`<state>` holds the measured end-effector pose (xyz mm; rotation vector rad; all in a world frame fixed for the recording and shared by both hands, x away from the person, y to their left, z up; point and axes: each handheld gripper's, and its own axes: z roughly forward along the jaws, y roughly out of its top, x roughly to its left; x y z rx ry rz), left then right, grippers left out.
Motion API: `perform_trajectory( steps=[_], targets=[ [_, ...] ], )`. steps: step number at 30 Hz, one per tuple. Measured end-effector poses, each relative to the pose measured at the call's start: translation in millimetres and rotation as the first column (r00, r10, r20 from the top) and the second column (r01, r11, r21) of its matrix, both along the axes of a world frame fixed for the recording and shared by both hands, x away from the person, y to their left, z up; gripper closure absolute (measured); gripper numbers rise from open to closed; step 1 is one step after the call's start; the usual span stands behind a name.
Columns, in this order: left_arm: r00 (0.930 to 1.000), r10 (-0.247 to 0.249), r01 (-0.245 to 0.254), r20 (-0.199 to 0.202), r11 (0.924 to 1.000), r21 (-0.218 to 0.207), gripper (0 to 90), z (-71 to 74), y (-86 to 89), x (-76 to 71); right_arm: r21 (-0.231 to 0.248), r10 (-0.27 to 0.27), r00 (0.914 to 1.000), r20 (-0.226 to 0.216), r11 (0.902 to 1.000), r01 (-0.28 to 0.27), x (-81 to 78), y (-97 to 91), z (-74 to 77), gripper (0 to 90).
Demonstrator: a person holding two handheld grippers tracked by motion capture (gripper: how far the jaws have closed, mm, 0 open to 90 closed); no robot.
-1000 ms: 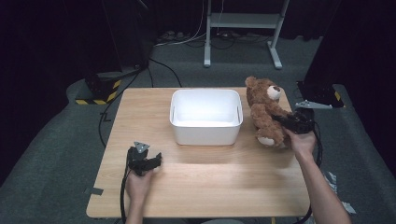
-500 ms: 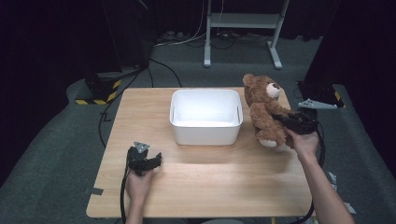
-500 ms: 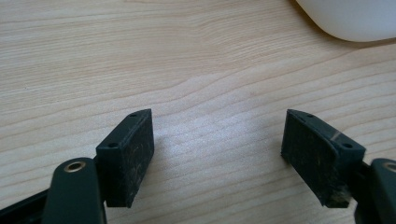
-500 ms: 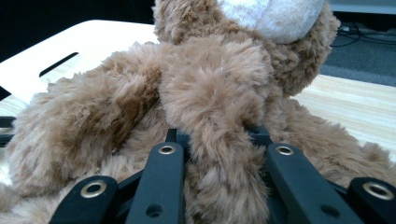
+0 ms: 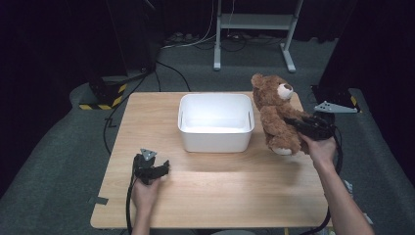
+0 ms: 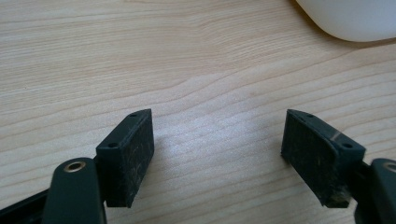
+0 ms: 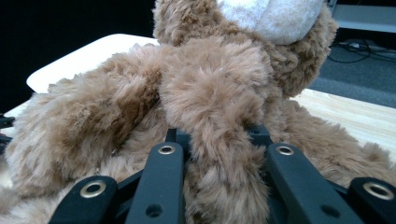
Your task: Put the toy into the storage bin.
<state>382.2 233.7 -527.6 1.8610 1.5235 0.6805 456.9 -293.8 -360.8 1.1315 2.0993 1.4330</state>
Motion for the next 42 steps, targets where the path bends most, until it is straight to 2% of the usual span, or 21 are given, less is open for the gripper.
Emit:
perform_trajectory(
  steps=[16,42],
  targets=[
    [1.0000,-0.001,0.001,-0.001,1.0000,0.003,25.3,0.0,0.2,0.0,0.014,0.048,0.9979,0.044,0.9987,-0.049,-8.4,10.6,20.5,75.2],
    [1.0000,-0.002,0.002,-0.001,1.0000,0.003,25.3,0.1,0.3,0.0,0.028,0.092,0.9931,0.074,0.9952,-0.094,-4.8,35.4,39.2,74.8]
  ],
)
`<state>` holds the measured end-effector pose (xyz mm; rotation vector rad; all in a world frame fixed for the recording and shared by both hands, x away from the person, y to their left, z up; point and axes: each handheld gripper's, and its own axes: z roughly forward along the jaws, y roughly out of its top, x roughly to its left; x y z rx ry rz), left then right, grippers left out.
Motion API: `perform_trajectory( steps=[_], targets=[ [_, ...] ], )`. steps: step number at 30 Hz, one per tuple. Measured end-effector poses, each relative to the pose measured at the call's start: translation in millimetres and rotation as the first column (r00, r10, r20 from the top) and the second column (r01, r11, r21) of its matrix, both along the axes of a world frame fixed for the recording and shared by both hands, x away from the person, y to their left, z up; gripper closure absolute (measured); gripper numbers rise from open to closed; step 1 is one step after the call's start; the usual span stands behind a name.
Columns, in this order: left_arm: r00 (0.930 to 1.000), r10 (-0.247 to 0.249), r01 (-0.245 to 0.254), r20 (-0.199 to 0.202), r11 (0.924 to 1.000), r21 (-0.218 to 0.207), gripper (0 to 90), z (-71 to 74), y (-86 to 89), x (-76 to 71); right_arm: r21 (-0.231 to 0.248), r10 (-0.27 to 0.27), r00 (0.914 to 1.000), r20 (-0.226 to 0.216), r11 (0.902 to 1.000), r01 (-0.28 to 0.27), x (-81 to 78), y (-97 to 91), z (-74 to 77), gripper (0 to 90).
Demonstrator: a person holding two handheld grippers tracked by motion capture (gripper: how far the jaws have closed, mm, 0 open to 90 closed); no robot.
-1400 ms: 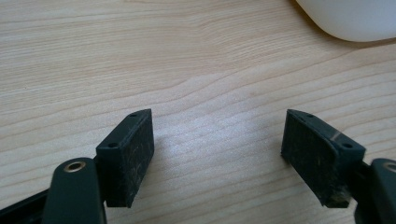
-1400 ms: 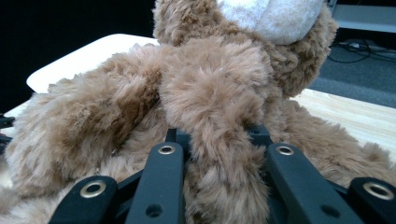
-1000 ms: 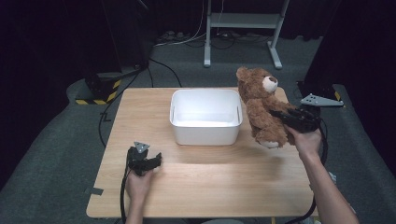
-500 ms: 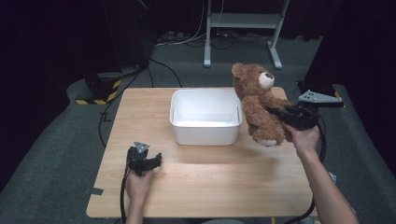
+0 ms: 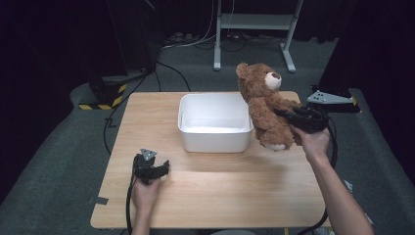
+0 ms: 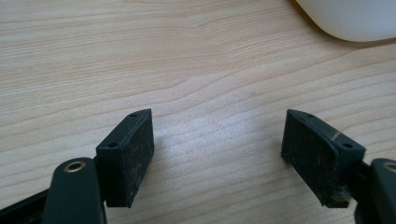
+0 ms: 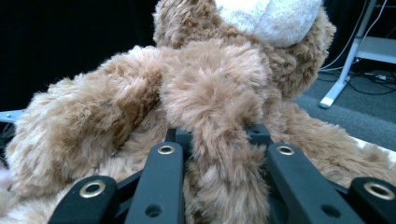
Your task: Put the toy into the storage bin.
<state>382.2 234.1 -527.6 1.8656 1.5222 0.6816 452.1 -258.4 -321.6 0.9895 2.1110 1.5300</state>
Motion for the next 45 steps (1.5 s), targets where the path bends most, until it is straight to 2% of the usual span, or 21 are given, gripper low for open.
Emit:
perform_trajectory(
  steps=[15,45],
  targets=[
    [1.0000,0.000,0.000,0.000,1.0000,0.000,25.2,0.0,0.1,0.0,0.002,0.020,0.9996,0.019,0.9998,-0.020,7.4,20.7,8.6,74.6],
    [1.0000,0.000,0.000,0.000,1.0000,-0.001,25.2,0.0,0.1,0.0,-0.016,0.054,0.9984,0.014,0.9984,-0.054,27.8,64.2,18.6,74.3]
  ],
)
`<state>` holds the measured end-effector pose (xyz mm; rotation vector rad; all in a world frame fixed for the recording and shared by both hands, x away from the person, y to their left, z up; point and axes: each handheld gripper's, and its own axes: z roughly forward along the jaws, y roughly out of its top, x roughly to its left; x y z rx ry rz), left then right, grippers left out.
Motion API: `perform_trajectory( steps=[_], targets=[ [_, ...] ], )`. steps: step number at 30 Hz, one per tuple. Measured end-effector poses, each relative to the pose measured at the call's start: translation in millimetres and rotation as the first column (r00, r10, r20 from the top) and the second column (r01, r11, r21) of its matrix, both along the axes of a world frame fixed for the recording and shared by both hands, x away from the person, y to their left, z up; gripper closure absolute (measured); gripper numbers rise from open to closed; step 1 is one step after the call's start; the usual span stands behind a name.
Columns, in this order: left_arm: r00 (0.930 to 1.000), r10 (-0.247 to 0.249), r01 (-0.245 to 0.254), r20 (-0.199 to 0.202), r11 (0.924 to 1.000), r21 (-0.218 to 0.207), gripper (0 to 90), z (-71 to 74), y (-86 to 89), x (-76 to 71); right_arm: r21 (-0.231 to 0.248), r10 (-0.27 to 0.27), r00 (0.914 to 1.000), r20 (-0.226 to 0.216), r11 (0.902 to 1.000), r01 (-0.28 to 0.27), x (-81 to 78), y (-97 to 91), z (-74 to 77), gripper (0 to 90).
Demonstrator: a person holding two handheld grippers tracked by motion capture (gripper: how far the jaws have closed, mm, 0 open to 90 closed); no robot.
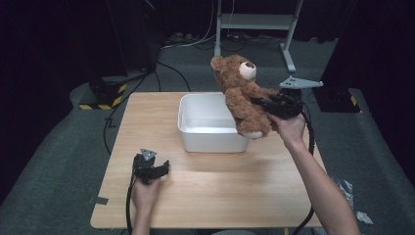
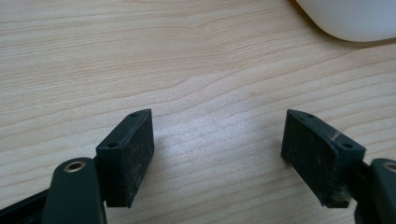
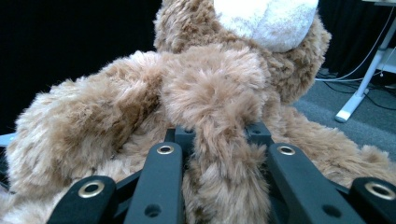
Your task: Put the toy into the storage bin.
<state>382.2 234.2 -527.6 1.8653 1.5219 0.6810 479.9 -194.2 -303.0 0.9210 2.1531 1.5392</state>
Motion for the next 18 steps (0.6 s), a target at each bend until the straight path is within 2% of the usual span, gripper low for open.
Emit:
perform_trajectory(
  steps=[18],
  targets=[
    [1.0000,0.000,0.000,0.000,1.0000,0.000,25.2,0.0,0.0,0.0,-0.003,0.009,1.0000,-0.001,1.0000,-0.009,5.1,12.0,0.8,74.2]
  ],
)
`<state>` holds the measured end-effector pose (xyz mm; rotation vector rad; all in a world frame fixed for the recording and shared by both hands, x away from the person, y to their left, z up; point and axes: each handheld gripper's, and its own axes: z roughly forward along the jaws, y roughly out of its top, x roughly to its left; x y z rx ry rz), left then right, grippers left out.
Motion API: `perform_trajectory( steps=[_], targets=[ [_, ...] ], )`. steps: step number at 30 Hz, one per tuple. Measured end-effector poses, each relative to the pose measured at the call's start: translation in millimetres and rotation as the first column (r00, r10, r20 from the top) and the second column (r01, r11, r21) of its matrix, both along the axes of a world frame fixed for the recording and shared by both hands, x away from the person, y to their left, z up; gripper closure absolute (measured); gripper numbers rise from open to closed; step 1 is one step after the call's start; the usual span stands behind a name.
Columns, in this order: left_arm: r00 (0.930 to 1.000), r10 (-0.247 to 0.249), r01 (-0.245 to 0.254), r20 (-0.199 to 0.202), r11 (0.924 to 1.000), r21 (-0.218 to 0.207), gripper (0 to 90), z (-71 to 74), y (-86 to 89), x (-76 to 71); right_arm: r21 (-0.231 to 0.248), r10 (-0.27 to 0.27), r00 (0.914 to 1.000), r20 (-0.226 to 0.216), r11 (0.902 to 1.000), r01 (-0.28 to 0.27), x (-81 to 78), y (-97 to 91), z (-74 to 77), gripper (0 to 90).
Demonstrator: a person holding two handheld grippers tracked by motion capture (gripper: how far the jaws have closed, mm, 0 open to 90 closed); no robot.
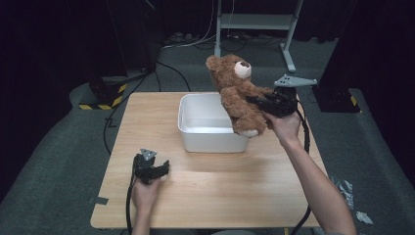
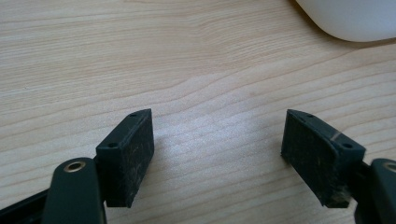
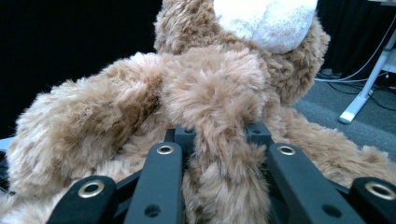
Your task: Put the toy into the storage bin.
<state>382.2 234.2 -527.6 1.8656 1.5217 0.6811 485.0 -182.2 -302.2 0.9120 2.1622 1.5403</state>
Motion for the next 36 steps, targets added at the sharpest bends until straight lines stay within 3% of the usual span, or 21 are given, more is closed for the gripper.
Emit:
perform_trajectory(
  steps=[36],
  targets=[
    [1.0000,0.000,0.000,0.000,1.0000,0.000,25.2,0.0,0.0,0.0,-0.026,0.013,0.9997,-0.019,0.9996,-0.014,19.3,40.2,3.2,73.6]
  ],
)
